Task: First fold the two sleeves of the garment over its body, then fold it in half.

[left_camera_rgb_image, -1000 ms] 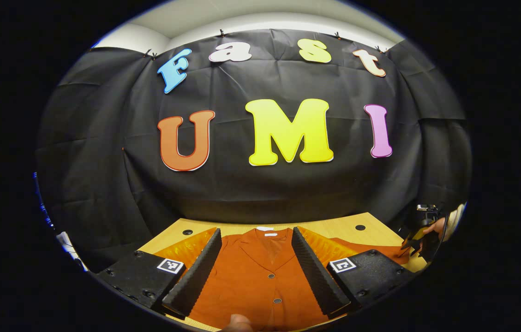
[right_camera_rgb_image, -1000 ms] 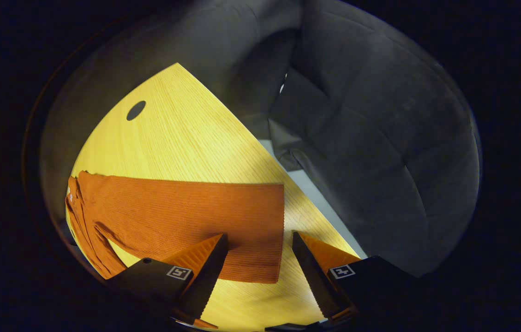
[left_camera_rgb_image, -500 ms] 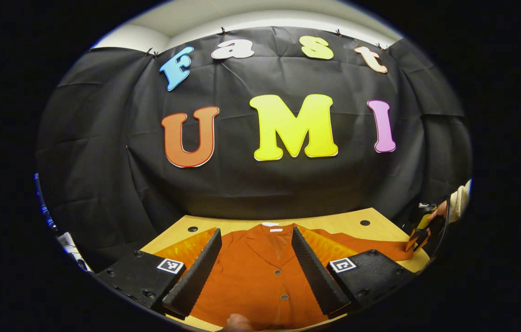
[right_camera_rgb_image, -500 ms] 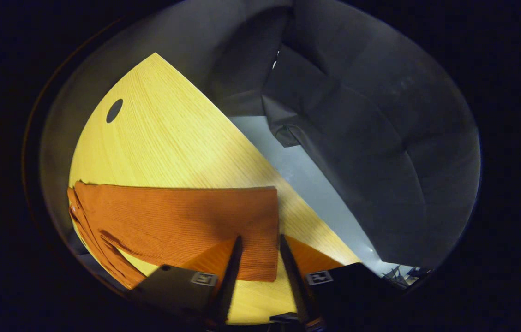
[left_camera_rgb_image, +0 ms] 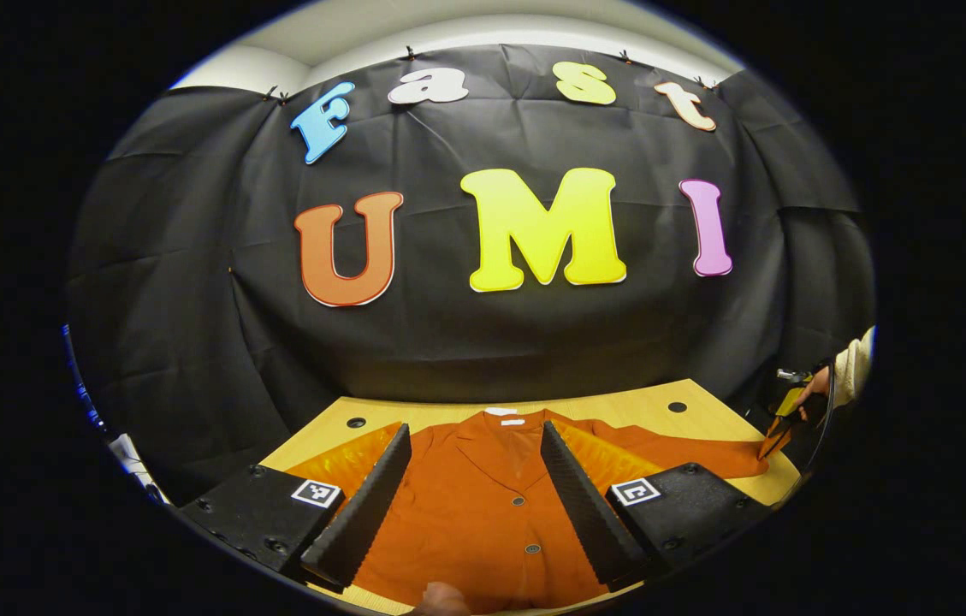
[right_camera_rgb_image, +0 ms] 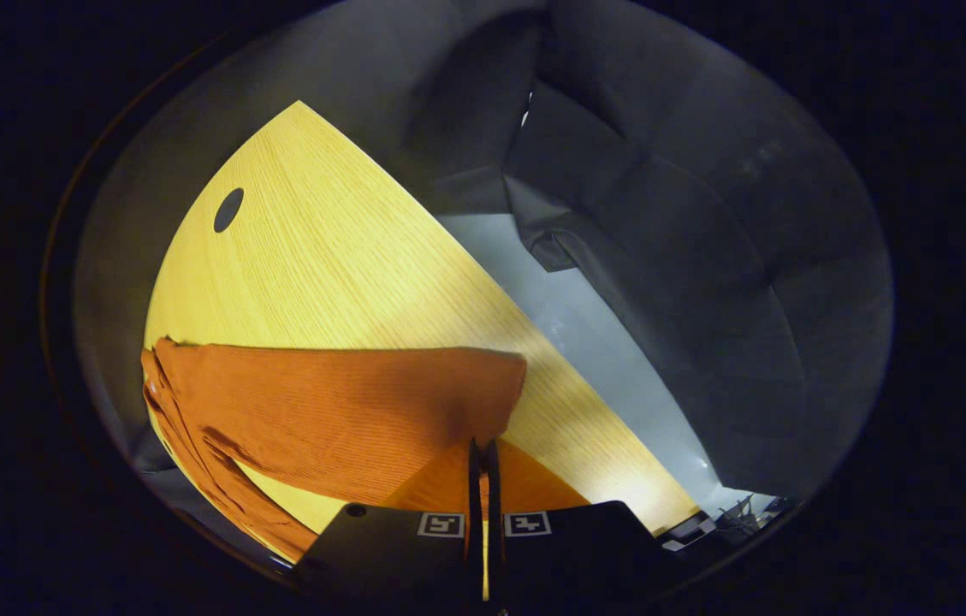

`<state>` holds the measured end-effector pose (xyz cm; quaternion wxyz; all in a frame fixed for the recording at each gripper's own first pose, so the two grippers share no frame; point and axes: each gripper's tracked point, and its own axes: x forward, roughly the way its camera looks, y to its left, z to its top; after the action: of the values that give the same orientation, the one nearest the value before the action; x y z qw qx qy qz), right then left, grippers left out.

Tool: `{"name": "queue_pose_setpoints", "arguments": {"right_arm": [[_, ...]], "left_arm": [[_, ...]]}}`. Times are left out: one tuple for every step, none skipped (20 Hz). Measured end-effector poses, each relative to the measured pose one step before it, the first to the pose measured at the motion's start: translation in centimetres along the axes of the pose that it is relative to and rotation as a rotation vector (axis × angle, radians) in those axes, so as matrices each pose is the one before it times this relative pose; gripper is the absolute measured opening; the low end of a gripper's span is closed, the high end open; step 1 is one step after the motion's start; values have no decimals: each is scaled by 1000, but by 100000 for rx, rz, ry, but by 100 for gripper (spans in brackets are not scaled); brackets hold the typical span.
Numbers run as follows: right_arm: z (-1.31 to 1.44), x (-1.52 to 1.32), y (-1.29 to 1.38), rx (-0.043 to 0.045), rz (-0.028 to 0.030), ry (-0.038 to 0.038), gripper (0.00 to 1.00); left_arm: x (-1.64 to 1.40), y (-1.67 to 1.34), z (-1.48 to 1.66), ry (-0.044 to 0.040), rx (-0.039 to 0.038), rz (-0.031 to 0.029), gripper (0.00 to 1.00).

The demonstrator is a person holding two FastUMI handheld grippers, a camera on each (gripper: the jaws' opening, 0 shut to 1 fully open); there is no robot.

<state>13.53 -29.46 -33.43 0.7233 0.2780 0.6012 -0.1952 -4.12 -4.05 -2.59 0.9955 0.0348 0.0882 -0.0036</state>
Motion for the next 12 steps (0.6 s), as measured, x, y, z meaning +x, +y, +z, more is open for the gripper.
{"name": "queue_pose_setpoints", "arguments": {"right_arm": [[-249, -3, -195, 136, 541, 545, 2], [-26, -368, -18, 288, -194, -478, 2], [-34, -539, 271, -101, 31, -1599, 2], [176, -745, 264, -1599, -399, -2277, 2], [95, -885, 320, -2795, -512, -2618, 2], [139, -1031, 697, -3677, 76, -2357, 2], [56, -1095, 1016, -3234, 959, -1942, 2], [-259, -1121, 1326, -3039, 1684, -1220, 2], [-159, -1126, 1749, -2424, 2230, -1190, 2], [-29, -1204, 1924, -2756, 2013, -1383, 2], [-14, -1070, 2038, -3222, 1965, -1585, 2], [89, -993, 2222, -3093, 2031, -1481, 2]], "left_arm": [[56, -24, -26, -134, 335, -603, 99], [154, 1, -6, 12, 301, -683, 99], [61, 51, 46, -319, 114, -748, 99], [205, 61, 70, -153, 115, -662, 99], [211, 169, -76, -278, 51, -533, 99], [182, 209, -13, -98, -181, -460, 99], [55, 167, -123, -29, -597, -458, 99], [231, 204, 0, 97, -759, -478, 99], [150, 342, -80, -16, -818, -379, 100], [36, 389, 81, -183, -463, -236, 100], [227, 447, -59, -324, -375, -262, 100], [150, 482, -42, -175, -479, -137, 100]]}}
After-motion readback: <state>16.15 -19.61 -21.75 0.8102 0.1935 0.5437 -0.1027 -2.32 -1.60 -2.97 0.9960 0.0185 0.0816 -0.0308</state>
